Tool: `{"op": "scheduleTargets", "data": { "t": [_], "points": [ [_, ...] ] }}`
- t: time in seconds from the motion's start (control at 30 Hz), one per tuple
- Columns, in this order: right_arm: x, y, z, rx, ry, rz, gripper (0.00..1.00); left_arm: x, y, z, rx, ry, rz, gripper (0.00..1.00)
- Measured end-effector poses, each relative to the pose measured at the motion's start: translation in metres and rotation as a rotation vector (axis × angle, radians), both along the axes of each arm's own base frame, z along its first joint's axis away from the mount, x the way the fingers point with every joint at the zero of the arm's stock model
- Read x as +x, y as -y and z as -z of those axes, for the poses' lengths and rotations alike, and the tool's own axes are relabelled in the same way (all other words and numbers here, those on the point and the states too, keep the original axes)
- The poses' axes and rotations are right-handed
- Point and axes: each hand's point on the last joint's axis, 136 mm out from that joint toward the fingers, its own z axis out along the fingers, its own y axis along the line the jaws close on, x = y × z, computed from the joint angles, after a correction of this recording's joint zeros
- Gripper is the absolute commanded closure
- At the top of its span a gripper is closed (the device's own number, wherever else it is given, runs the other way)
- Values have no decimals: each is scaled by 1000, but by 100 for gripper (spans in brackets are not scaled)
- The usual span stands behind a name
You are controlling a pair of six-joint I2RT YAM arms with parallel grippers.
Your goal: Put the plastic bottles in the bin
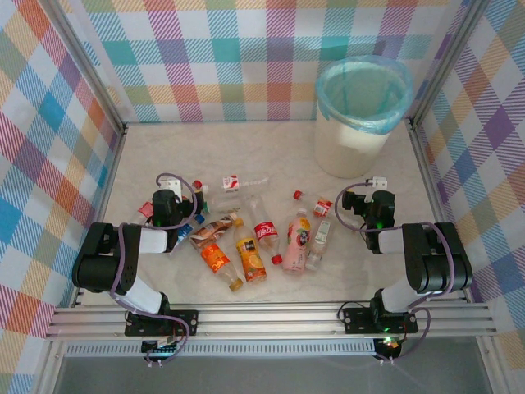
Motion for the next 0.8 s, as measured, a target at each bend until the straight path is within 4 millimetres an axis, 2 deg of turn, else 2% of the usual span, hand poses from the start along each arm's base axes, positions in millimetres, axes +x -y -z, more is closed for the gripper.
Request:
{"op": "scheduleTargets", "data": {
  "t": [0.13,0.2,0.37,0.53,0.67,0.8],
  "points": [
    [-2,-3,-4,4,0,-15,0,-3,0,-1,1,-16,2,1],
    [-3,-5,-11,7,-2,-27,0,-7,0,-9,2,-24,1,2],
    [-2,-8,-55,25,40,-38,4,-14,5,-72,-8,84,6,4],
    [-12,-14,-101,83,52,-52,11,-20,27,-129,-71,108,23,9],
    [-24,-29,-132,165,5,-101,17,-33,53,-159,-149,58,47,14],
    [-39,-64,-162,251,-66,-213,20,-60,79,-163,-238,-100,60,15]
  ]
}}
